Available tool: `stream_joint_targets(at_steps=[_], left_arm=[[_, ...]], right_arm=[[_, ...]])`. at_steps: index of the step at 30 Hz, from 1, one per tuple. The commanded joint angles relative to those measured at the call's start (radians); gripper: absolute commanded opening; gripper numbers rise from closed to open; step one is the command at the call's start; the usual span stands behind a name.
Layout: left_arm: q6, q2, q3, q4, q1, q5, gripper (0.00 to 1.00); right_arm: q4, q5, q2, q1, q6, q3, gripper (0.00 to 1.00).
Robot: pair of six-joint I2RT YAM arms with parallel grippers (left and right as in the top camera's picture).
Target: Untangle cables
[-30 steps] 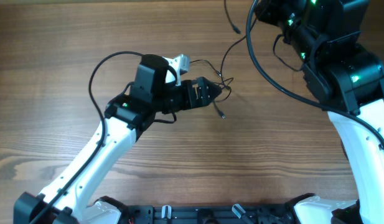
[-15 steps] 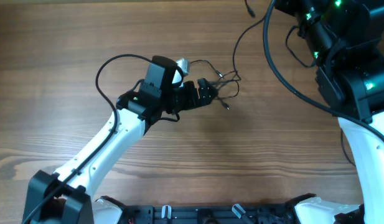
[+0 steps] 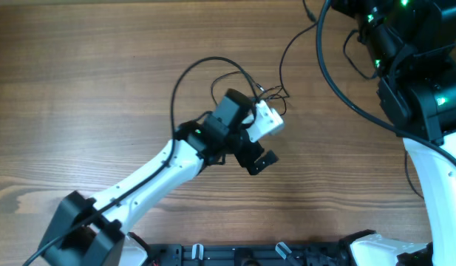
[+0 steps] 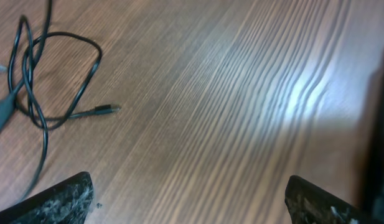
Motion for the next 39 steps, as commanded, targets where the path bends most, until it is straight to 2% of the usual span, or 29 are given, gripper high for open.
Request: stream_joint_targets(at_steps=[1,9,11,13,17,18,21,28,31,33,39], left_arm=[[0.159,0.093,0.008,0.055,-0.019,-0.123,1.00],[0.160,0.248,0.008,0.309,-0.018,-0.200,0.95],[0.159,0.269,0.008,0.355,-0.018,-0.202,0.89],[0.159,0.282,0.008,0.388,-0.017,-0.211,0.76],[0.158,0.288,0.008,0.407,-0.016,-0.288,0.42],[0.158,0.288,0.008,0.409,-0.016,-0.294,0.36],[0.144,0.288,0.008,0.411,-0.016,-0.312,0.05],[-0.032,0.286,0.008,0.407,-0.016,-0.502,0.04],[-0.126,0.286,0.008,0.382,-0.014,-0.600,0.04],[-0.160,0.286,0.008,0.352,-0.010,-0.609,0.04],[-0.179,0.286,0.008,0.273,0.005,-0.608,0.04]], right_arm=[[-0.004,0.018,-0.018,-0.010,-0.018,0.012,0.04],[-0.037,0.018,-0.018,-0.017,-0.021,0.012,0.04],[-0.042,0.018,-0.018,-0.016,-0.022,0.012,0.04],[-0.044,0.018,-0.018,-0.017,-0.023,0.012,0.04],[-0.044,0.018,-0.018,-0.017,-0.023,0.012,0.04],[-0.044,0.018,-0.018,-0.017,-0.022,0.012,0.04],[-0.047,0.019,-0.018,-0.017,-0.022,0.012,0.04],[-0.109,0.114,-0.018,-0.036,-0.023,0.012,0.04],[-0.117,0.114,-0.018,-0.102,-0.022,0.012,0.04],[-0.114,0.111,-0.018,-0.161,-0.018,0.012,0.04],[0.039,-0.207,-0.080,-0.357,0.040,0.012,0.04]])
